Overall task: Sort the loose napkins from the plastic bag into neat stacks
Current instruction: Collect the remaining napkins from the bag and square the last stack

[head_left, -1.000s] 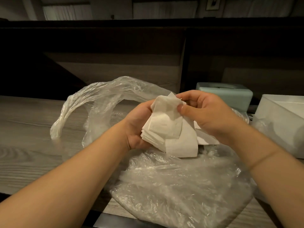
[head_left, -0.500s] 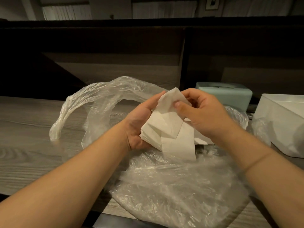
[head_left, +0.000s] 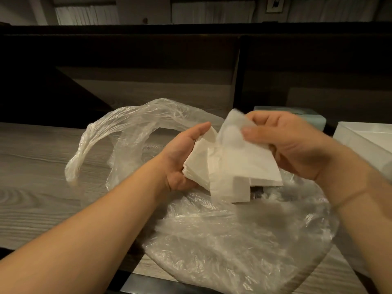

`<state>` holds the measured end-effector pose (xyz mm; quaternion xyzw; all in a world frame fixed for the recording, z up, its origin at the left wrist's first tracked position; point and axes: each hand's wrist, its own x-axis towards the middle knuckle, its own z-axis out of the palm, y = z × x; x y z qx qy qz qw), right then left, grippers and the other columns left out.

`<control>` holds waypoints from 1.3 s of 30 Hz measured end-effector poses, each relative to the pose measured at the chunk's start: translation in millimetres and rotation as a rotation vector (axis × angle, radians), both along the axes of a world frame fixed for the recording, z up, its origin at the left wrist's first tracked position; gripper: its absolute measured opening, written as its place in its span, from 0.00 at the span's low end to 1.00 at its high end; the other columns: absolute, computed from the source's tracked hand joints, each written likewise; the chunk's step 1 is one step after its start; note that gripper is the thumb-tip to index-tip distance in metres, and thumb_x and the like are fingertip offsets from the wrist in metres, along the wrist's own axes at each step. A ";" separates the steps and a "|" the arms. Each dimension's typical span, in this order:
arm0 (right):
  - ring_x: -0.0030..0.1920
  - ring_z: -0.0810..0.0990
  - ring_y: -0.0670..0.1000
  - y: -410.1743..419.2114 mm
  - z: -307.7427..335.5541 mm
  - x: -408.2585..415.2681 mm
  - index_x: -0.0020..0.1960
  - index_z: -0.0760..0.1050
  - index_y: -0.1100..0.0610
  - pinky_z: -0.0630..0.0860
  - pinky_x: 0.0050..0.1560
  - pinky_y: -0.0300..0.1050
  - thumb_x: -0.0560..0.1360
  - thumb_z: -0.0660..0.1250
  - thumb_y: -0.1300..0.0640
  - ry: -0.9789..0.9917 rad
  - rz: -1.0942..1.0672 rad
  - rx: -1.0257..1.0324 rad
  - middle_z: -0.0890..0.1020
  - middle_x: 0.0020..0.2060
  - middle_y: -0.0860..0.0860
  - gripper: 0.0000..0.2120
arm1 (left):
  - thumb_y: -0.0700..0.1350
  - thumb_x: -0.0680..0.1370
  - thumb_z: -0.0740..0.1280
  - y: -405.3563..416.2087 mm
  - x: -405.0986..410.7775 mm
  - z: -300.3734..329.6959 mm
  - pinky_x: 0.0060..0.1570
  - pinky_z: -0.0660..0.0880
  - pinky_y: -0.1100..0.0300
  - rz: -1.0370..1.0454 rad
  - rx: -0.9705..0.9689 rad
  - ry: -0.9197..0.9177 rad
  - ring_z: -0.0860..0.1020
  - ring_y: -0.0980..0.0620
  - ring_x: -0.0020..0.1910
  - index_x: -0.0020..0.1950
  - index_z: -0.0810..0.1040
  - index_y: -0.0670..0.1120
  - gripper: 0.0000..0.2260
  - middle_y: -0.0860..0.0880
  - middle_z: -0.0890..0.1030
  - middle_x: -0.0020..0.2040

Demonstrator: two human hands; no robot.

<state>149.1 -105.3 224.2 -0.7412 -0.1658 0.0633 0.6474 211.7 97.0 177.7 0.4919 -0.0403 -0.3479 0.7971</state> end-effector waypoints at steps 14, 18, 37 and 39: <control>0.45 0.78 0.43 16.6 -19.2 10.7 0.56 0.80 0.41 0.73 0.42 0.37 0.76 0.73 0.48 -0.194 -0.263 -0.610 0.79 0.46 0.41 0.09 | 0.61 0.80 0.64 0.3 -5.5 6.5 0.56 0.77 0.46 0.063 0.090 -0.004 0.83 0.43 0.44 0.57 0.80 0.42 0.22 0.42 0.84 0.47; 0.48 0.82 0.44 17.8 -18.7 12.6 0.50 0.81 0.42 0.78 0.45 0.40 0.76 0.73 0.49 -0.149 -0.256 -0.594 0.83 0.47 0.40 0.04 | 0.61 0.79 0.65 0.2 -4.0 6.7 0.58 0.76 0.46 0.072 0.088 -0.019 0.83 0.43 0.44 0.57 0.80 0.43 0.22 0.42 0.84 0.47; 0.49 0.79 0.54 13.6 -8.1 8.9 0.46 0.86 0.55 0.78 0.55 0.55 0.71 0.73 0.55 0.113 -0.134 0.132 0.83 0.45 0.51 0.06 | 0.58 0.78 0.68 2.3 -7.1 2.6 0.63 0.77 0.42 -0.102 -0.124 -0.112 0.82 0.41 0.58 0.66 0.82 0.42 0.24 0.41 0.83 0.61; 0.41 0.80 0.50 20.9 -15.3 11.9 0.49 0.86 0.57 0.78 0.42 0.49 0.74 0.72 0.57 0.126 -0.243 0.075 0.84 0.42 0.52 0.06 | 0.65 0.76 0.66 0.7 -8.2 0.6 0.61 0.78 0.41 -0.174 -0.125 -0.071 0.82 0.37 0.57 0.63 0.84 0.42 0.29 0.39 0.83 0.61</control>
